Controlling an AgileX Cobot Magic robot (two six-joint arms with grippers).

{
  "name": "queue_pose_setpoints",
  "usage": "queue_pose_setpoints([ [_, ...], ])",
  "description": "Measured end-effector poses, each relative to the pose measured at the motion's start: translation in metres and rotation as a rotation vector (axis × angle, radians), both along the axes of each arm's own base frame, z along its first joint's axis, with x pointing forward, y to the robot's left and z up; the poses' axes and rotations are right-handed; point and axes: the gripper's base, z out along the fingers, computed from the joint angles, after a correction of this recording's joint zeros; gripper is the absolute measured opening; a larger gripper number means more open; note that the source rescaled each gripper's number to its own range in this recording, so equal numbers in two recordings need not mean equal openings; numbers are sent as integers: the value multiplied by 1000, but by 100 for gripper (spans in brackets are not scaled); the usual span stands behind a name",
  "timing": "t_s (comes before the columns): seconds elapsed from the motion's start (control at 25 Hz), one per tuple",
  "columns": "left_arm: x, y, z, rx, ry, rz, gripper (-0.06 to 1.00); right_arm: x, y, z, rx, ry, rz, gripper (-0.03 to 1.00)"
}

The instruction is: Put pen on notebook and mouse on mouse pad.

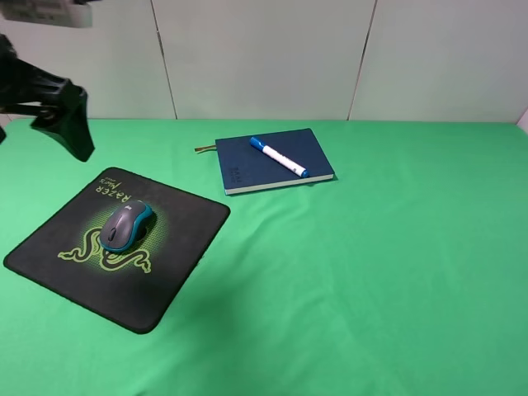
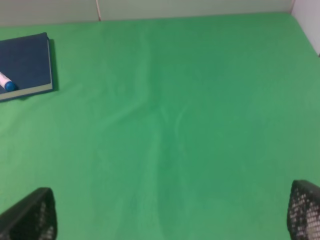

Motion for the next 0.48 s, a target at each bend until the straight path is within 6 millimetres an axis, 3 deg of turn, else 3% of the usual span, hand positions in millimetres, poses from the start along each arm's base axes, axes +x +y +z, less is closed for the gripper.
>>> queue_pose_setpoints([
  [0.48, -89, 29, 5, -38, -67, 17, 99, 0, 0, 0, 0, 0, 0, 100],
])
